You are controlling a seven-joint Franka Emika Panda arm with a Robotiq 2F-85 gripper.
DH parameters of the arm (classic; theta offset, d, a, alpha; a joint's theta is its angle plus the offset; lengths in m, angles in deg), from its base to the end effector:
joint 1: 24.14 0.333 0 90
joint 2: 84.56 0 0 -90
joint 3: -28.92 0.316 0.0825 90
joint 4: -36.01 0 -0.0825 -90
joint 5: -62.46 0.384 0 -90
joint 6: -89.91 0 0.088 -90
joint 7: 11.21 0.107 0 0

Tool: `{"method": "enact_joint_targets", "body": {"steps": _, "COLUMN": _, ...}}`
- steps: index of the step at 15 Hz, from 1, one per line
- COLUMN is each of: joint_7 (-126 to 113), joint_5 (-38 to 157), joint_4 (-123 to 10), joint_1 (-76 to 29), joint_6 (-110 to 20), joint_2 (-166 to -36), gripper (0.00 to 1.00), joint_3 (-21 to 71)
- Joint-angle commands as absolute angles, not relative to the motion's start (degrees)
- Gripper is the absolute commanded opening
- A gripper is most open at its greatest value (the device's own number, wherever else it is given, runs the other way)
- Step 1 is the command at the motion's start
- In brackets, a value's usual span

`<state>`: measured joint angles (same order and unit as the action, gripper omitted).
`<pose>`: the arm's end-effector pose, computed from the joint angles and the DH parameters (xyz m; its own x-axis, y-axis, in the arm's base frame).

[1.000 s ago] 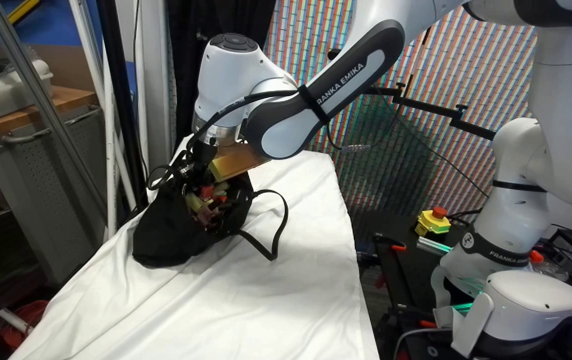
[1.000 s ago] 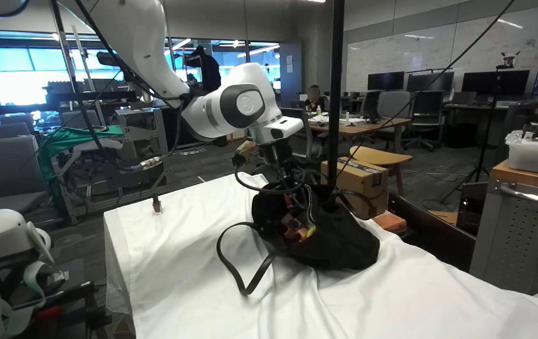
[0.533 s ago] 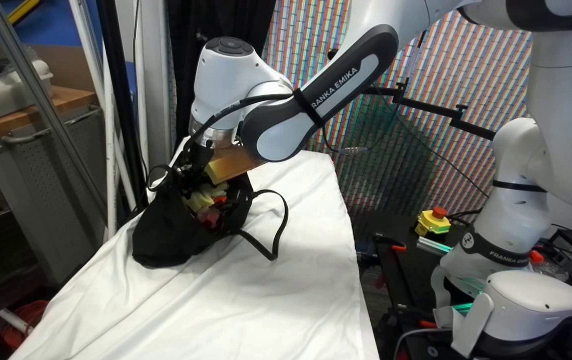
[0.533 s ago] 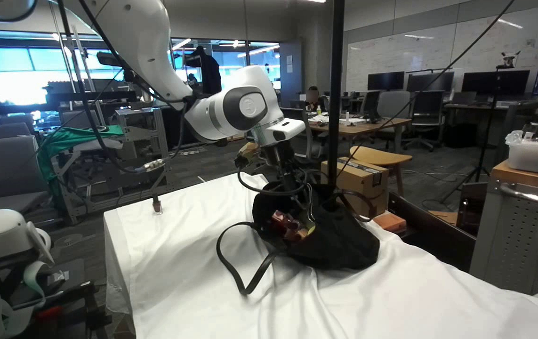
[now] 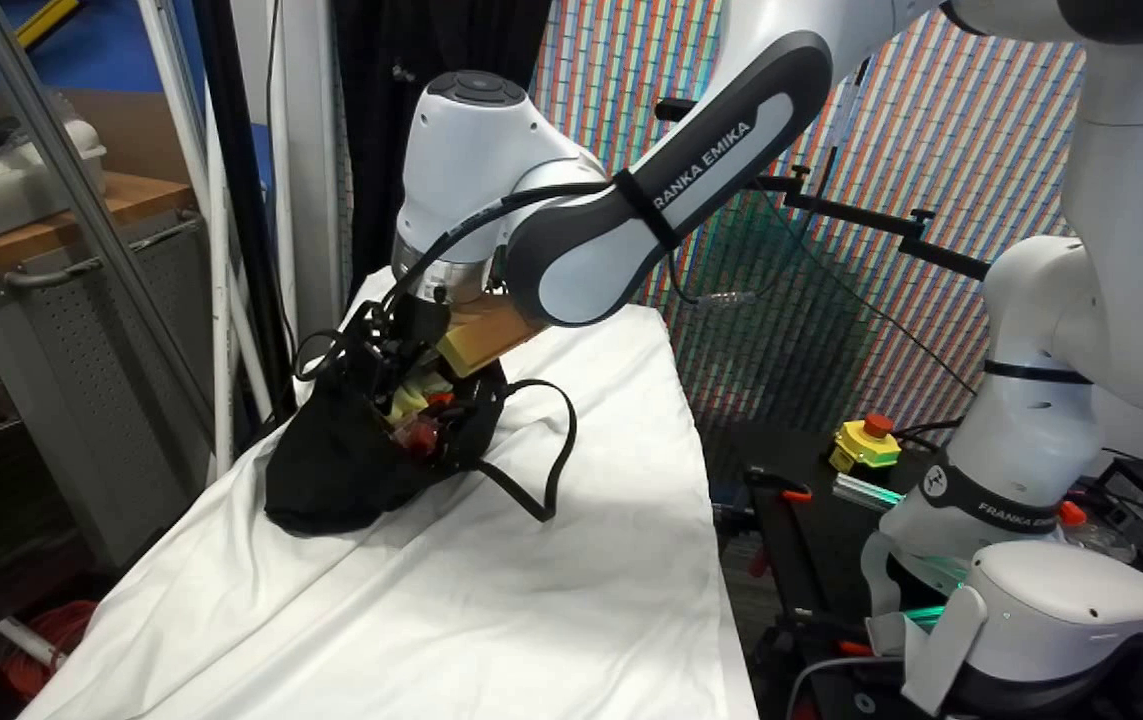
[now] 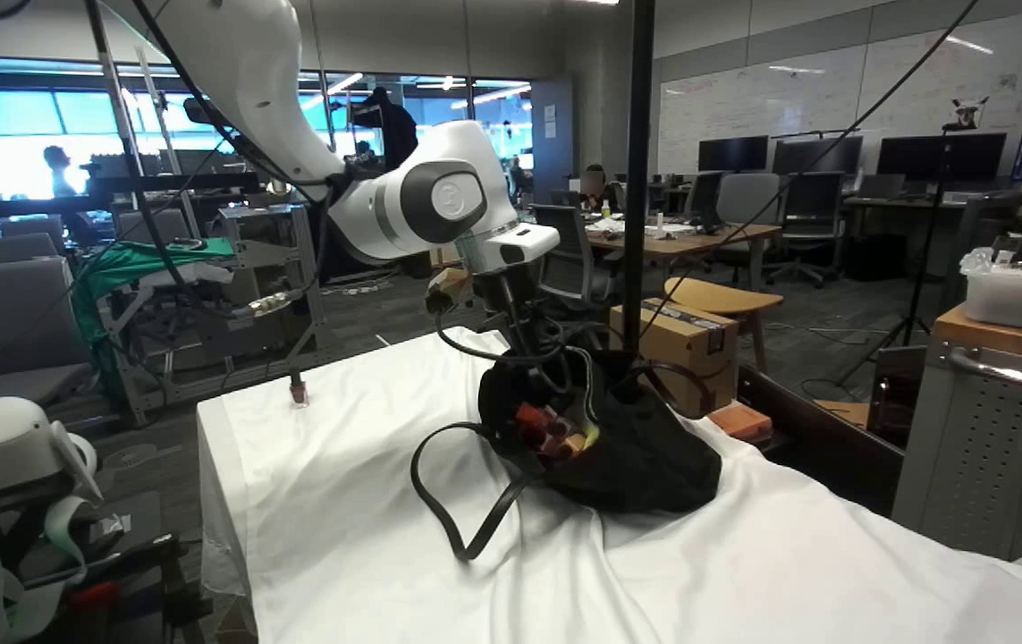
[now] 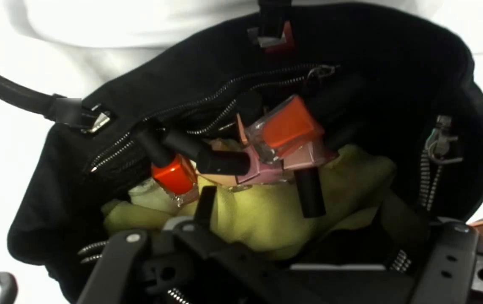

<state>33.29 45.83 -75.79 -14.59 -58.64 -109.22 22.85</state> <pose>0.6373 0.0480 0.2787 0.8559 -0.4259 0.2935 -0.4580 -0.8877 0.0476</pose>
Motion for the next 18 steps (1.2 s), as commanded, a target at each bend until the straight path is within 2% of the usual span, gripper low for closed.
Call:
{"method": "enact_joint_targets", "body": {"steps": 1, "joint_7": 29.5, "joint_5": 46.6, "joint_4": -84.7, "joint_1": -13.8, "joint_6": -57.9, "joint_2": -101.1, "gripper": 1.00, "joint_3": 23.5}}
{"method": "enact_joint_targets", "body": {"steps": 10, "joint_7": 23.3, "joint_5": 46.7, "joint_4": -101.6, "joint_1": -12.8, "joint_6": -57.3, "joint_2": -88.2, "gripper": 1.00, "joint_3": 30.6}}
{"method": "enact_joint_targets", "body": {"steps": 18, "joint_7": 20.5, "joint_5": 50.7, "joint_4": -103.4, "joint_1": -9.3, "joint_6": -54.6, "joint_2": -87.8, "gripper": 1.00, "joint_3": 39.7}}
